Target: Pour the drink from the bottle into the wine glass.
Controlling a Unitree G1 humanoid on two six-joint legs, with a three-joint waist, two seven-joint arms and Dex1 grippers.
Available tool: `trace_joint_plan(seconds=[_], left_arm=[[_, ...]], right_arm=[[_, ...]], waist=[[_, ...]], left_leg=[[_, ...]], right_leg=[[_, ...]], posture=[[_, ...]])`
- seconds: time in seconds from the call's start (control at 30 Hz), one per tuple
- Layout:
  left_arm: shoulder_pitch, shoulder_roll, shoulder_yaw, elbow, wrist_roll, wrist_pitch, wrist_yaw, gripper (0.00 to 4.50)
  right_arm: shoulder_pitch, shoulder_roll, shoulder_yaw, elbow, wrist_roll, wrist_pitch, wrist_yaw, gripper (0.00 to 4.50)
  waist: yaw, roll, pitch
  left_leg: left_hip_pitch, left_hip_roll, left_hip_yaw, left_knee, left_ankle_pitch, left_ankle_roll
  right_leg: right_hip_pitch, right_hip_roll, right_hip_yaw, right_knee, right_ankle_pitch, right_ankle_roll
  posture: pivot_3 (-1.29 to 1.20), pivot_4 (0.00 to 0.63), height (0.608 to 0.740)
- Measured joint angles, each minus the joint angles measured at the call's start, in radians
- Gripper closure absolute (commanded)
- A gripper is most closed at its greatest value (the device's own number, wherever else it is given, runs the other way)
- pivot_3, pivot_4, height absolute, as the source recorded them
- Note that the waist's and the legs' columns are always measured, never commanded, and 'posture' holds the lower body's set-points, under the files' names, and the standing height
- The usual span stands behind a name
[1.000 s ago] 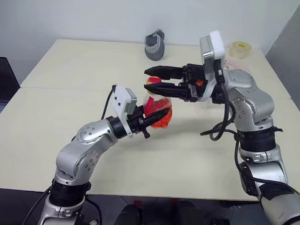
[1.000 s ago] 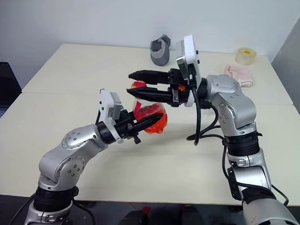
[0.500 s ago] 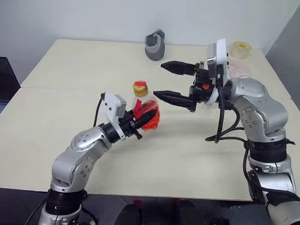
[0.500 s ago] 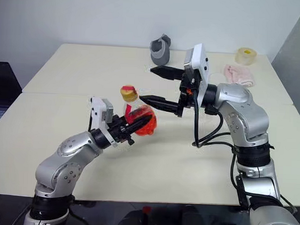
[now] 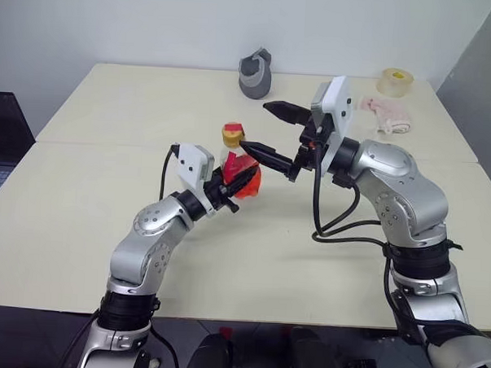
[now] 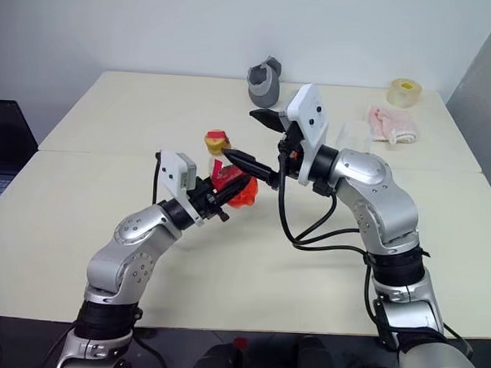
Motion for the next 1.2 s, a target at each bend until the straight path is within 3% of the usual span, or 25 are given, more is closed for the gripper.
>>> trace_joint_plan(seconds=[0.57, 1.2], left_arm=[[-0.043, -0.013, -0.017, 0.082, 0.032, -0.004, -0.002, 3.28], [-0.069, -0.027, -0.017, 0.096, 0.037, -0.004, -0.004, 3.28]], right_arm=[[-0.072, 0.102, 0.024, 0.078, -0.043, -0.025, -0.062, 0.00], [-0.086, 0.124, 0.057, 0.196, -0.119, -0.108, -0.070, 0.00]], waist=[[-0.006, 0.000, 0.000], [-0.008, 0.000, 0.000]], left_leg=[[0.000, 0.000, 0.000, 0.000, 0.000, 0.000], [0.000, 0.000, 0.000, 0.000, 0.000, 0.000]], right_leg=[[0.000, 0.000, 0.000, 0.001, 0.000, 0.000], [0.000, 0.000, 0.000, 0.001, 0.000, 0.000]], posture=[[0.00, 0.150, 0.740], [0.00, 0.150, 0.740]])
